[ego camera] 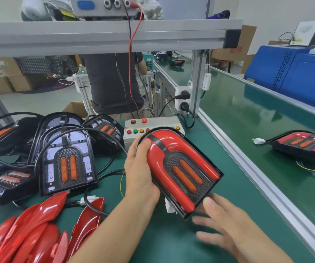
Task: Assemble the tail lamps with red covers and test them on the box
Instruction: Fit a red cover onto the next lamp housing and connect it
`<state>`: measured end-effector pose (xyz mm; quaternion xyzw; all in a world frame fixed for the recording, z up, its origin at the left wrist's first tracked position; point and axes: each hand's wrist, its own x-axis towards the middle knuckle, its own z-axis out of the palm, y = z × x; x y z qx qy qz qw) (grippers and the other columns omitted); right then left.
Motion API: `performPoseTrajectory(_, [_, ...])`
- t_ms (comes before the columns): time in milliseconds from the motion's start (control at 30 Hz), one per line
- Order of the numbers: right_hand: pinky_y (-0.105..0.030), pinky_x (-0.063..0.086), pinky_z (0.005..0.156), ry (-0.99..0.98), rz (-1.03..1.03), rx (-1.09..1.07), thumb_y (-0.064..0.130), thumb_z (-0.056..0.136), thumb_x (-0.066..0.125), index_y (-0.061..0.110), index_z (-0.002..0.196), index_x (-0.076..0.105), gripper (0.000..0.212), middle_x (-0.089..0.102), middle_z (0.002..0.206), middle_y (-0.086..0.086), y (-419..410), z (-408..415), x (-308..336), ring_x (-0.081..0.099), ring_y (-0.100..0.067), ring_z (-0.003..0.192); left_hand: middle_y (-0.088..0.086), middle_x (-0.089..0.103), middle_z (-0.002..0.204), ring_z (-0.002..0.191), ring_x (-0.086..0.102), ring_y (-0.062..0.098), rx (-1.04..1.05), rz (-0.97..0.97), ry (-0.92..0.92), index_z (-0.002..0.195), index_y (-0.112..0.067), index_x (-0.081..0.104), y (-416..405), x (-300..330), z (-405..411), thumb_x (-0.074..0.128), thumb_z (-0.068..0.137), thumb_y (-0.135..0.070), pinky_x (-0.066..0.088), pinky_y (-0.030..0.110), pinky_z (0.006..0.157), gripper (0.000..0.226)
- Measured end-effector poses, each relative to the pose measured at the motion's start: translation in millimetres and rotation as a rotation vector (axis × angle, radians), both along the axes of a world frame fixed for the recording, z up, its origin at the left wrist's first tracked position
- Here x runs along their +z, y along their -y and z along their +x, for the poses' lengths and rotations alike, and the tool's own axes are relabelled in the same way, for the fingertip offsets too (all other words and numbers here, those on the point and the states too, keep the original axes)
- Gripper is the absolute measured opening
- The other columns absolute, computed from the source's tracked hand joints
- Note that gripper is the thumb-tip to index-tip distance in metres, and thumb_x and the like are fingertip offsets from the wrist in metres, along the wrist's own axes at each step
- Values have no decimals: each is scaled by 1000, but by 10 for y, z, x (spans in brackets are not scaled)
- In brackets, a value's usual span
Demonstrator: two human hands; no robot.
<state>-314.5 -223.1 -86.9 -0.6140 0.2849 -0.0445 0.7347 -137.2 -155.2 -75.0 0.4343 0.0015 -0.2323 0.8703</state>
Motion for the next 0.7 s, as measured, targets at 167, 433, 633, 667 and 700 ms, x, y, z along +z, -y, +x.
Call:
performPoseTrajectory(167, [-38,59,69,195,217,-38,26,57,79,21,125,57,72,72,114,-4,17,154,-155,69,-25,103,7,73,86,77,68,22,-7,-2,120,104,-15,66,78,57,-251,63,85,-21,57,45,79,20])
performPoseTrajectory(433, [-36,58,59,242,187,-69,17,47,88,15,119,58,78,75,99,-8,34,100,-208,73,-24,88,3,69,73,63,65,16,-54,34,140,78,-18,67,-19,88,-287,64,81,-18,56,30,57,5])
performPoseTrajectory(633, [-35,58,59,235,143,-47,24,38,95,16,119,58,89,74,101,-8,9,89,-227,73,-24,88,4,67,75,70,62,20,-81,71,109,68,-22,68,-79,93,-264,66,77,-21,53,37,72,9])
performPoseTrajectory(667, [-35,57,59,233,133,-60,20,42,89,15,119,57,83,74,101,-9,22,94,-224,73,-24,88,3,68,77,71,62,20,-92,89,121,72,-22,68,-92,84,-267,66,77,-24,52,37,72,5])
performPoseTrajectory(700, [-35,57,59,228,120,-68,18,44,86,15,119,57,81,74,101,-9,40,95,-226,73,-24,88,3,69,80,72,63,19,-107,113,128,76,-23,68,-109,72,-262,66,77,-25,51,37,71,3])
